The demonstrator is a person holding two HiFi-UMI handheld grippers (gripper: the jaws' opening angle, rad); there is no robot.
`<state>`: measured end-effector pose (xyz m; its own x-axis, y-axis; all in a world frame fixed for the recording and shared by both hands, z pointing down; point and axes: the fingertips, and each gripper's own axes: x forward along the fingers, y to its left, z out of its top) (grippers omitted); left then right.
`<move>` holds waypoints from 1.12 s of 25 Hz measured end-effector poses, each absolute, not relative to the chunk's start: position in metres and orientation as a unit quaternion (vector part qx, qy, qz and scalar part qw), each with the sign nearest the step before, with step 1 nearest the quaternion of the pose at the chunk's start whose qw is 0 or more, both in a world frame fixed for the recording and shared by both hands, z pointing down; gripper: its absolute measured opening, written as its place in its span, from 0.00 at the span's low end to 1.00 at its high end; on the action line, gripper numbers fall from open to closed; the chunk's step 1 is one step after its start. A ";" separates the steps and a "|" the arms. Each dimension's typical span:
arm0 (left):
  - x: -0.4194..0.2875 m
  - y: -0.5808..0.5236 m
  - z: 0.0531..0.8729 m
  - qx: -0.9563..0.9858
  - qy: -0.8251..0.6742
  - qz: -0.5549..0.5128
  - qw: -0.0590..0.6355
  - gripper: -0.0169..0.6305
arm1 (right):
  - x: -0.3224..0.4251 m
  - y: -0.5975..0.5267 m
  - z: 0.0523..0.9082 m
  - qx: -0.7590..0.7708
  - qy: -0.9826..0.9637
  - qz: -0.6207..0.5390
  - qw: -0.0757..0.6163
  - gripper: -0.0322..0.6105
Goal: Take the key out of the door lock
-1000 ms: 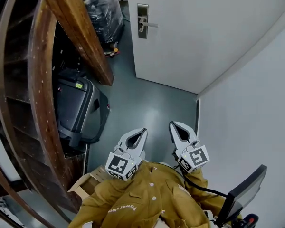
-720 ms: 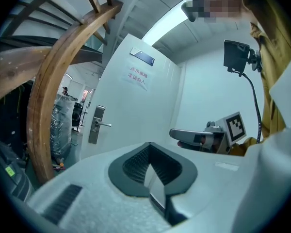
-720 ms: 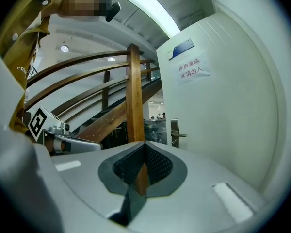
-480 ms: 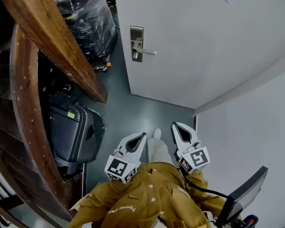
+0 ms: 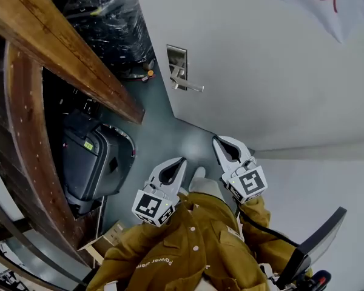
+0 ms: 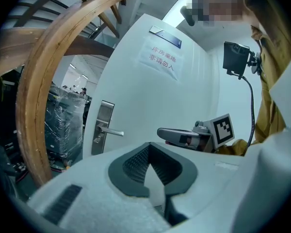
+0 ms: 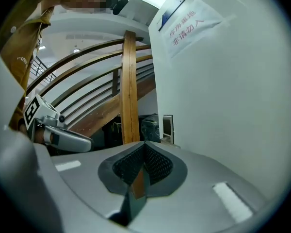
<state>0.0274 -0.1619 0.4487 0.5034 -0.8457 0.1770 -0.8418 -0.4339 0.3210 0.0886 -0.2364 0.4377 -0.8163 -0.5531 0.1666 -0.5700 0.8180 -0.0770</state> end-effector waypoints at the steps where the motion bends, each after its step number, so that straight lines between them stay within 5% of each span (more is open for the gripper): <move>1: 0.023 -0.167 0.450 0.841 -0.506 -0.004 0.189 0.03 | 0.082 -0.246 0.440 0.290 -0.952 0.072 0.064 0.06; 14: -0.036 -0.204 0.450 0.826 -0.538 -0.004 0.169 0.03 | -0.017 -0.310 0.533 0.273 -0.922 0.274 -0.015 0.06; 17: -0.046 -0.205 0.448 0.826 -0.537 -0.006 0.172 0.03 | -0.033 -0.344 0.559 0.273 -0.881 0.378 -0.081 0.20; 23: -0.073 -0.201 0.456 0.820 -0.542 -0.002 0.182 0.03 | -0.056 -0.404 0.602 0.292 -0.754 0.547 -0.218 0.27; 28: -0.097 -0.200 0.460 0.813 -0.551 -0.002 0.189 0.03 | -0.067 -0.436 0.624 0.318 -0.697 0.591 -0.255 0.28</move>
